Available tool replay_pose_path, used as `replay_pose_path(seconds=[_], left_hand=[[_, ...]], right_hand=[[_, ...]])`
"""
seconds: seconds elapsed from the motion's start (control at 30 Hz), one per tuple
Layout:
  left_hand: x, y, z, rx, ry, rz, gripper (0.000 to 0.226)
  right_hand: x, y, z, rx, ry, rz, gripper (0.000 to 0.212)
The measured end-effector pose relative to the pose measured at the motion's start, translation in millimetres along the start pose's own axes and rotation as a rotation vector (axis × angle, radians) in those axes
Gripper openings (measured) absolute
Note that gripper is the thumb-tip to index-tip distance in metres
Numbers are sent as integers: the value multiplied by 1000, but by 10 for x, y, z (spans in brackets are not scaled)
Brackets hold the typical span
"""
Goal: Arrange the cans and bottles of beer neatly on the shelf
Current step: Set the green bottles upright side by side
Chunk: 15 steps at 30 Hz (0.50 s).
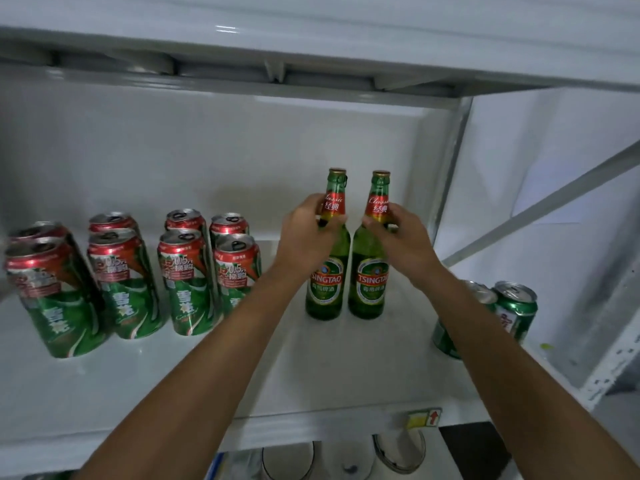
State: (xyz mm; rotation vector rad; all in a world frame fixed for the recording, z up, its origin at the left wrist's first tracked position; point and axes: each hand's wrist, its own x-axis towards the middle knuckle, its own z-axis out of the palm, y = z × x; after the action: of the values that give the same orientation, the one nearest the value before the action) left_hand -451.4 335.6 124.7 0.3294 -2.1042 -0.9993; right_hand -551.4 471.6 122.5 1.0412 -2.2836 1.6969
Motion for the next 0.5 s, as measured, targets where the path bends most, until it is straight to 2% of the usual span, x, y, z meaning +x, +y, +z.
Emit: replay_pose_path(seconds=[0.17,0.37,0.5], left_hand=[[61,-78,0,96,-53,0,33],[-59,-49,-102,100,28,49,26],[-233,11,-169,103,42,45,26]], right_hand=[[-46,-81,18,-108,65,-16,25],[-272,-183,-97,-101,97,-14,23],[-429,-214,-167,-108,46,-47,16]])
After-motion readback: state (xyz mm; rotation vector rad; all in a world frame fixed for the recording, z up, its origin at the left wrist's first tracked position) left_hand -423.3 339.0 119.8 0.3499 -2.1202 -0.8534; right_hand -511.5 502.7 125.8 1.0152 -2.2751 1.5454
